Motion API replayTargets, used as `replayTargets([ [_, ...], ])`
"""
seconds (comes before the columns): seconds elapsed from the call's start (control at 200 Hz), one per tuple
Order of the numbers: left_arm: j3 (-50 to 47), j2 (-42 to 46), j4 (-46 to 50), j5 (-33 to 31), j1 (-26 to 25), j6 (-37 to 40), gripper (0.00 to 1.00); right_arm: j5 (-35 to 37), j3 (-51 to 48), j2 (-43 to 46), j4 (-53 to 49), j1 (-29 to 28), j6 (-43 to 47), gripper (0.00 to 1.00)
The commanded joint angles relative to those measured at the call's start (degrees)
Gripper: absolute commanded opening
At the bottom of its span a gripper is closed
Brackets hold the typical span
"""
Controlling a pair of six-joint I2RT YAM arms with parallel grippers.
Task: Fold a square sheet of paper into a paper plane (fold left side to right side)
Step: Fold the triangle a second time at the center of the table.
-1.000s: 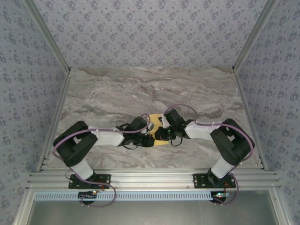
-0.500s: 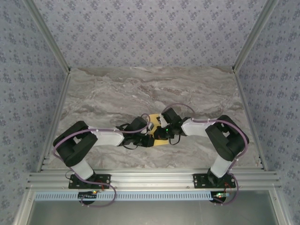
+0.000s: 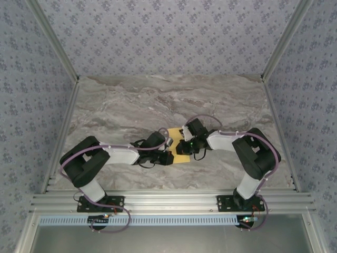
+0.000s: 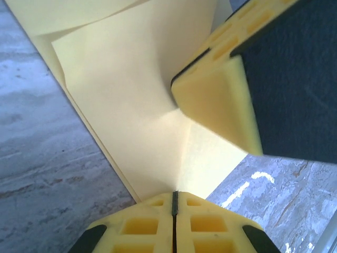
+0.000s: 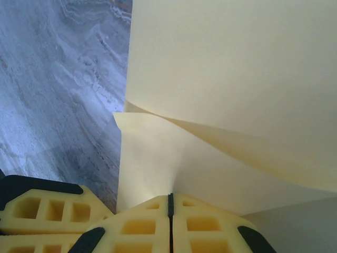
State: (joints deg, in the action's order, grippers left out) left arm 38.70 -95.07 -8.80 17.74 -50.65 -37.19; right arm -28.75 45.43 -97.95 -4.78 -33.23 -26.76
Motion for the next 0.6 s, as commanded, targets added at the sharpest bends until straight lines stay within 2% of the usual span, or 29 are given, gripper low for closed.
replayTargets([
  [0.0,-2.87,-3.37,6.95,-3.5,-0.37,-0.33,0.06,2.86,0.61,-1.52,-1.65,3.1,3.16,0.05],
  [0.595,-2.99,-3.13,6.43,-3.37,-0.32,-0.34,0.06,-0.86,4.36,-6.14,-2.79,12.99,7.32,0.06],
])
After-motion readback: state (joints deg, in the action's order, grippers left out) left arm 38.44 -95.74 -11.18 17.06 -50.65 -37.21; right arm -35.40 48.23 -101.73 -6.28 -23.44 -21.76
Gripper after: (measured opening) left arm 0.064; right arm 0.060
